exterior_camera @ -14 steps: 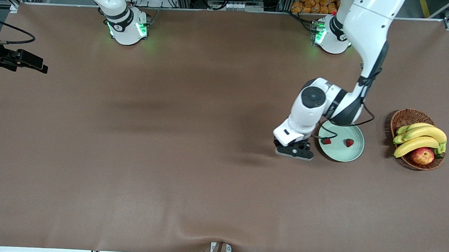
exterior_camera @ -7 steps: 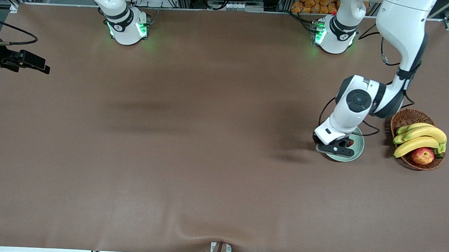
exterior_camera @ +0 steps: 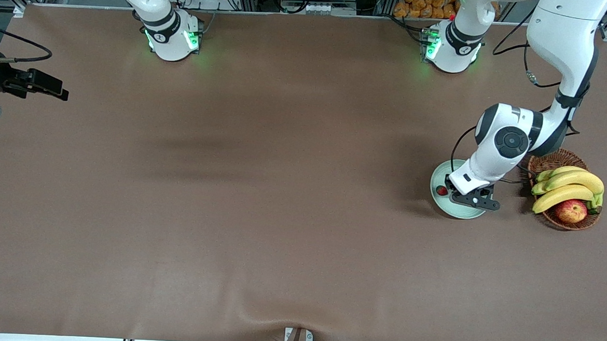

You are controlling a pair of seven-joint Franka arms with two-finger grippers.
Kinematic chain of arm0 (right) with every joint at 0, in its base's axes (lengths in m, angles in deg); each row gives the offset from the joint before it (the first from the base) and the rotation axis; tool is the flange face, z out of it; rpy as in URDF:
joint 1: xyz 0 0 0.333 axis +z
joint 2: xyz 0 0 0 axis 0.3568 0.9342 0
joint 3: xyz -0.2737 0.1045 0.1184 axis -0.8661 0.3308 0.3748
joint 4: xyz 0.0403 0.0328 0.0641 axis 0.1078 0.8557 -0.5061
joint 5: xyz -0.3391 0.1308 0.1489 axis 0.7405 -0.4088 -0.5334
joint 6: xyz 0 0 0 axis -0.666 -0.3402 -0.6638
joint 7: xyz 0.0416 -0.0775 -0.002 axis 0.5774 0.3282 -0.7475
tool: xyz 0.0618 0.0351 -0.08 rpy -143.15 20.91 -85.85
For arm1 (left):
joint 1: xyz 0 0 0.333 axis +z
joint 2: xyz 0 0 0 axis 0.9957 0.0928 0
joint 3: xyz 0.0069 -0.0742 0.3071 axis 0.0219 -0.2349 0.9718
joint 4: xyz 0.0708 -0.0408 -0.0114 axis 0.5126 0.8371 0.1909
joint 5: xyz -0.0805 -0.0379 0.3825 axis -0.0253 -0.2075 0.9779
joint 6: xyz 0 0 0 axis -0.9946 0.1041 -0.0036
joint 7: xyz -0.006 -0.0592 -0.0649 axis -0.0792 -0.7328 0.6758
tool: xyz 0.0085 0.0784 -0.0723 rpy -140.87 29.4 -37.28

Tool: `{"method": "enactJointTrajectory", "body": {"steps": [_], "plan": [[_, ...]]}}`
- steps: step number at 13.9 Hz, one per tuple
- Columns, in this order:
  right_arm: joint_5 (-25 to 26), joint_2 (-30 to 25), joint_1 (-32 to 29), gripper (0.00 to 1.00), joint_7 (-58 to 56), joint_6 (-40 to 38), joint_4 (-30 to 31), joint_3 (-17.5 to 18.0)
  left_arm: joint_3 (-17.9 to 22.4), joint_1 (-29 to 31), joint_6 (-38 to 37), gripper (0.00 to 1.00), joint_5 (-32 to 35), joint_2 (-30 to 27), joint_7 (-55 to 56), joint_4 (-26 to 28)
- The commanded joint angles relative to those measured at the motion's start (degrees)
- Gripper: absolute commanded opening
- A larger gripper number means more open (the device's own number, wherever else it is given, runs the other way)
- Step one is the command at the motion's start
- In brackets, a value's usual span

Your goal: Collect all strawberries into plate

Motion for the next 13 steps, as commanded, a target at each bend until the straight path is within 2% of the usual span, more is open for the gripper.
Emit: {"method": "enactJointTrajectory", "body": {"steps": [1, 3, 5, 9, 13], "plan": [[0.3, -0.24, 0.13, 1.0, 0.07, 0.09, 0.41, 0.1, -0.57, 0.27, -0.22, 1.0, 0.31, -0.78, -0.18, 0.84], [0.3, -0.24, 0.13, 1.0, 0.07, 0.09, 0.41, 0.1, -0.57, 0.45, -0.31, 1.0, 0.31, -1.48, -0.45, 0.75], [0.3, -0.24, 0.05, 1.0, 0.07, 0.18, 0.41, 0.1, -1.0, 0.54, -3.54, 1.0, 0.05, -3.06, -0.36, -0.74], [0.3, -0.24, -0.04, 1.0, 0.07, 0.09, 0.41, 0.02, -2.41, 0.45, -16.37, 1.0, -0.39, -4.56, -0.8, -9.34], [0.3, -0.24, -0.04, 1.0, 0.07, 0.09, 0.41, 0.02, -2.94, 0.63, -20.61, 1.0, -0.48, -5.96, -0.98, -16.37]]}}
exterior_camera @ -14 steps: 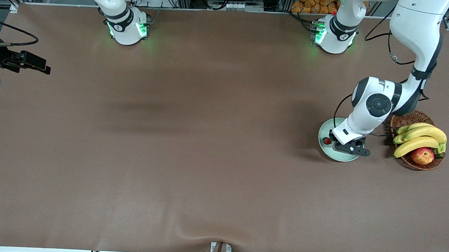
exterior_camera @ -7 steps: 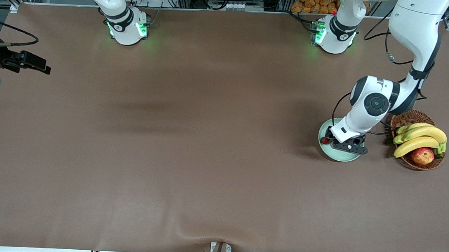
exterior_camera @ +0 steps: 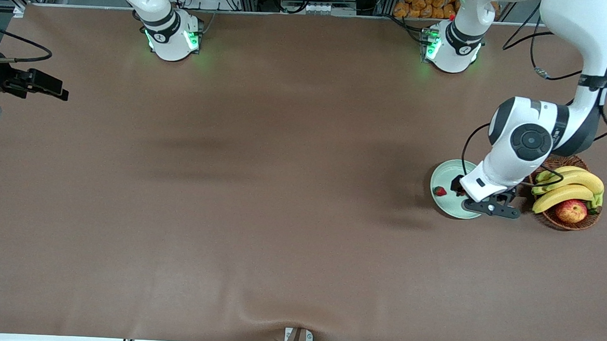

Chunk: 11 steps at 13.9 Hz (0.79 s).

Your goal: Collect all strawberries into plate

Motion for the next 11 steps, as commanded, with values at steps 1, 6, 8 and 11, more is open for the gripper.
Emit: {"method": "enactJointTrajectory", "body": {"steps": [1, 6, 8, 11], "plan": [[0.3, -0.24, -0.04, 1.0, 0.07, 0.18, 0.39, 0.03, -0.68, 0.53, -3.82, 1.0, -0.46, -0.63, -0.89, -5.4], [0.3, -0.24, -0.13, 1.0, 0.07, 0.09, 0.39, 0.03, -0.59, 0.53, -13.3, 1.0, -6.52, -1.15, -5.87, -14.81], [0.3, -0.24, -0.13, 1.0, 0.07, 0.09, 0.39, 0.03, -0.59, 3.15, -19.44, 1.0, -10.81, -1.68, -8.7, -19.64], [0.3, -0.24, -0.22, 1.0, 0.07, 0.09, 0.39, 0.12, 0.11, 3.95, -26.93, 1.0, -13.12, -2.91, -10.02, -25.71]]}}
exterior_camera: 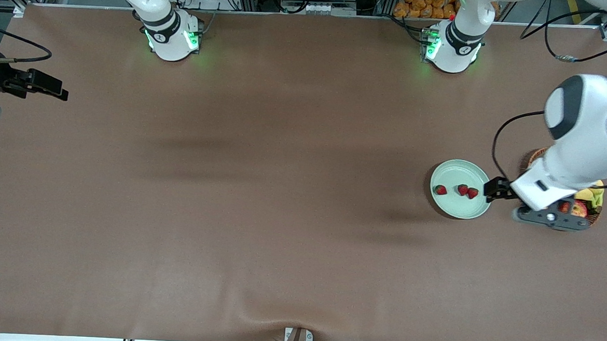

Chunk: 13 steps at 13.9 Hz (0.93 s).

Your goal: Collect all strawberries into plate

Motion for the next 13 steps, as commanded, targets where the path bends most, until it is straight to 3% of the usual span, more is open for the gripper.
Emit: {"method": "enactJointTrajectory", "body": {"steps": [1, 4, 8, 13], "plan": [[0.3, -0.24, -0.21, 1.0, 0.06, 0.01, 0.36, 0.1, 0.15, 0.56, -5.86, 1.0, -1.65, -2.38, -2.03, -4.48], [0.3, -0.24, -0.39, 1.0, 0.06, 0.09, 0.36, 0.1, 2.25, 0.47, -10.61, 1.0, -4.28, -5.9, -2.04, -6.86], [0.3, -0.24, -0.13, 1.0, 0.06, 0.18, 0.36, 0.1, 2.43, 0.38, -16.77, 1.0, -5.43, -6.34, -1.95, -11.34], [0.3, -0.24, -0.13, 1.0, 0.06, 0.27, 0.36, 0.1, 3.66, 0.47, -18.71, 1.0, -4.56, -8.02, -0.02, -11.35]]}}
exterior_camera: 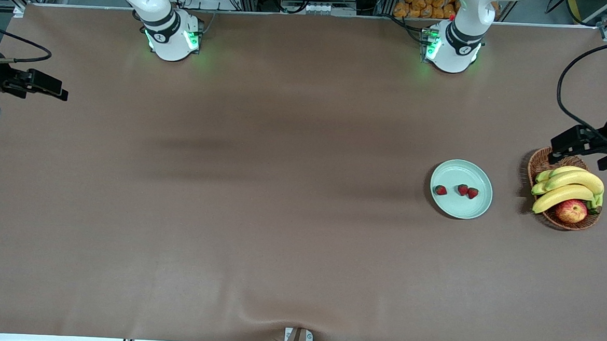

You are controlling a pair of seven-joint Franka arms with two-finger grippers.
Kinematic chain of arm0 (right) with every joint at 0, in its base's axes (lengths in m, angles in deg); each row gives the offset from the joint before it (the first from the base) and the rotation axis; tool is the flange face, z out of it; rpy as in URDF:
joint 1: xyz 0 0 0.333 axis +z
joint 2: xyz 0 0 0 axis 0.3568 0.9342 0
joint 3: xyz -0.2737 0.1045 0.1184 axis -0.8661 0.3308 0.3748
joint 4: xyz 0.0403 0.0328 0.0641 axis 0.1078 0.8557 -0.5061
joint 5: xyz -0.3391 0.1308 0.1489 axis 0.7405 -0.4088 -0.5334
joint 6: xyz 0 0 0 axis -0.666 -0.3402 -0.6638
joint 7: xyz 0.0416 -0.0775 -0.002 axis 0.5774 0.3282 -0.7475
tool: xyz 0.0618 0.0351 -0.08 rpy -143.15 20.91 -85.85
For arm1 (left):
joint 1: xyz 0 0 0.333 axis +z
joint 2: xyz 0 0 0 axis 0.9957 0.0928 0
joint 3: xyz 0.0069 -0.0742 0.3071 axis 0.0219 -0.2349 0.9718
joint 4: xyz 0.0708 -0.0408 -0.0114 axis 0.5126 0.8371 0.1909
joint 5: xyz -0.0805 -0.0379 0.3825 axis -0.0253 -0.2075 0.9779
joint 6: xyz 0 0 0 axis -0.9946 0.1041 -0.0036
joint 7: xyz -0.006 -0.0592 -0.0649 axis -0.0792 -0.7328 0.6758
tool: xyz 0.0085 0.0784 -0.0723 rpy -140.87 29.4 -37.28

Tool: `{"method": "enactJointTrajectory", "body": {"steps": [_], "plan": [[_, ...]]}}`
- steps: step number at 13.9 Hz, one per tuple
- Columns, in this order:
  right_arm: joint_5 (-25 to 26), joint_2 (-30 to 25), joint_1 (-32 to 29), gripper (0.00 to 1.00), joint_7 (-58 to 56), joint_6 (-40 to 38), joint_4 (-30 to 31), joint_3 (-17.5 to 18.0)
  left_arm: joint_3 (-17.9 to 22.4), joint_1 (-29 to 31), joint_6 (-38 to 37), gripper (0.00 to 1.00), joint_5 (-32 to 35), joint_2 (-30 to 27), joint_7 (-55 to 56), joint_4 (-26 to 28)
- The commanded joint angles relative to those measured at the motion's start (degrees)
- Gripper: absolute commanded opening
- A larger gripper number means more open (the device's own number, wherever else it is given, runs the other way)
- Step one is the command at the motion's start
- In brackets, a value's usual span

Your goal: Collect all strawberries into plate

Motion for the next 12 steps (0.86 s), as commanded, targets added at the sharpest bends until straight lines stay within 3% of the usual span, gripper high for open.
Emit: {"method": "enactJointTrajectory", "body": {"steps": [1, 12], "plan": [[0.3, -0.25, -0.19, 1.0, 0.06, 0.24, 0.34, 0.14, 0.98, -0.13, -1.41, 1.0, -0.31, -0.57, 0.42, -0.42], [0.3, -0.17, -0.45, 1.0, 0.06, 0.33, 0.34, 0.14, 0.81, -0.22, -1.41, 1.0, -0.39, -0.21, 0.95, -0.51]]}}
